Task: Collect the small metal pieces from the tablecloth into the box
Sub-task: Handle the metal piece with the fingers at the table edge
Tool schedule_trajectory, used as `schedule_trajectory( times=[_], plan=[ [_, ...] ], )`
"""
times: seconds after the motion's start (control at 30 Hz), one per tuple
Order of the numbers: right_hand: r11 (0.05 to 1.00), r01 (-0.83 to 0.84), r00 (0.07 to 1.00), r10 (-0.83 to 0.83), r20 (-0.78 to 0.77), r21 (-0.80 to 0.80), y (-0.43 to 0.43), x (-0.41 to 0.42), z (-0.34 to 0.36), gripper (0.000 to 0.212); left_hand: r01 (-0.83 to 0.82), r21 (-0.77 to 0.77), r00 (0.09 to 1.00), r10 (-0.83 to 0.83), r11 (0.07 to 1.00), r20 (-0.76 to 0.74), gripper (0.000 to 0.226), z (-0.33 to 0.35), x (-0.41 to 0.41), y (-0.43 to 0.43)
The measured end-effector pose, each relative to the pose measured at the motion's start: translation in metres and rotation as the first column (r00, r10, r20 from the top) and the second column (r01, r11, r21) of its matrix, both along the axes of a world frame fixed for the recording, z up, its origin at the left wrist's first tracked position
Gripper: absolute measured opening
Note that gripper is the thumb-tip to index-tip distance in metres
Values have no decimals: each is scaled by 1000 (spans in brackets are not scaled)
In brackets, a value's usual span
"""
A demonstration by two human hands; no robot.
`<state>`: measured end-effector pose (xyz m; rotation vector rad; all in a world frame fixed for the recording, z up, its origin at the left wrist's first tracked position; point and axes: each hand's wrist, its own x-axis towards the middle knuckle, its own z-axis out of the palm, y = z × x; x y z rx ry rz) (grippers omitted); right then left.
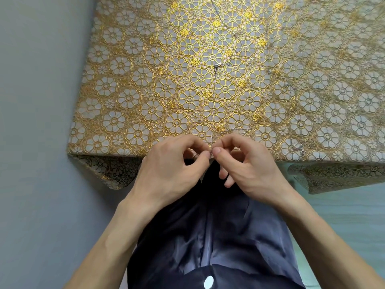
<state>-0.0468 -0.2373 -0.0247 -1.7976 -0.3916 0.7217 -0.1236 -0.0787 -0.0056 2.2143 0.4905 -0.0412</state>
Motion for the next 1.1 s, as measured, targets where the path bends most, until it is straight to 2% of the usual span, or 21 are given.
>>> schedule_trajectory(
  times=[0.3, 0.6, 0.7, 0.8, 0.9, 1.1],
  plan=[
    [1000, 8, 1000, -8, -5, -7, 2, 0, 1, 10, 7, 36, 995, -10, 999, 103, 15, 1, 2, 0],
    [1000, 21, 1000, -21, 22, -21, 1, 0, 1, 7, 1, 60, 993, -8, 998, 121, 12, -1, 4, 0],
    [997, 4, 984, 10, 177, -77, 0, 0, -2, 7, -4, 28, 995, 1, 1000, 105, 12, -1, 4, 1],
    [992, -16, 910, 66, 409, -125, -2, 0, -6, 9, -7, -16, 997, 8, 1000, 82, 12, -2, 4, 1],
    [987, -16, 827, 102, 553, -157, -2, -1, -9, 12, -11, -40, 998, 14, 999, 55, 13, -2, 5, 2],
    [978, 12, 696, 140, 704, -206, 1, -8, -12, 16, 26, -110, 1000, -26, 994, 1, 9, -1, 6, 6]
  ],
)
